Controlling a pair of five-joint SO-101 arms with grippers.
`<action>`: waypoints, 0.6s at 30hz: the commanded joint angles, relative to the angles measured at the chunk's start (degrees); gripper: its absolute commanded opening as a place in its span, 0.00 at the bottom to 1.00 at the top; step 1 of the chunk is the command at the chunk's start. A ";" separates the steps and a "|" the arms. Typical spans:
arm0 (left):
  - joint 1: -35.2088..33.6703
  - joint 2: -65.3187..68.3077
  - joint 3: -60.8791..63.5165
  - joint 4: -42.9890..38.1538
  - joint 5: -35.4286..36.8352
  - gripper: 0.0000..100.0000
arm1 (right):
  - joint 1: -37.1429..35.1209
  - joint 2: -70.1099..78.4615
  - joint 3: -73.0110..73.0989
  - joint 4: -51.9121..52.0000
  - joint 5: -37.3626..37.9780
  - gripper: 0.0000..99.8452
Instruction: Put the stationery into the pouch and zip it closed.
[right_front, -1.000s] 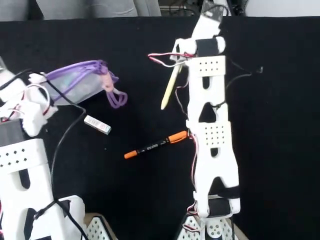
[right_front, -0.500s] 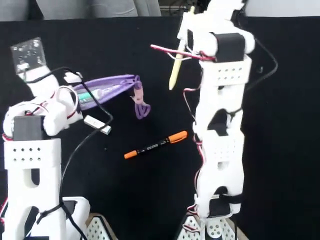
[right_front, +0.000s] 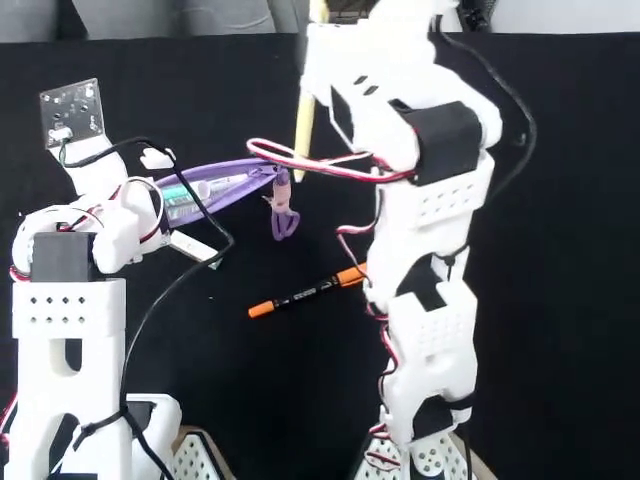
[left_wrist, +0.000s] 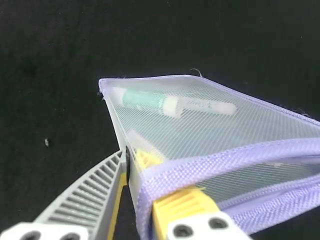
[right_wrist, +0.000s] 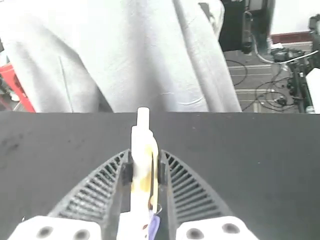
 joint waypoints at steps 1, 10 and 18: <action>1.10 -0.09 -2.86 2.02 -0.53 0.03 | -2.81 -5.49 -1.89 1.85 0.79 0.01; 0.84 -0.09 -4.00 3.43 -1.58 0.03 | -7.03 -13.14 -1.54 2.11 4.40 0.01; 0.84 -0.09 -4.00 3.52 -1.58 0.03 | -7.12 -18.86 3.03 2.29 4.75 0.01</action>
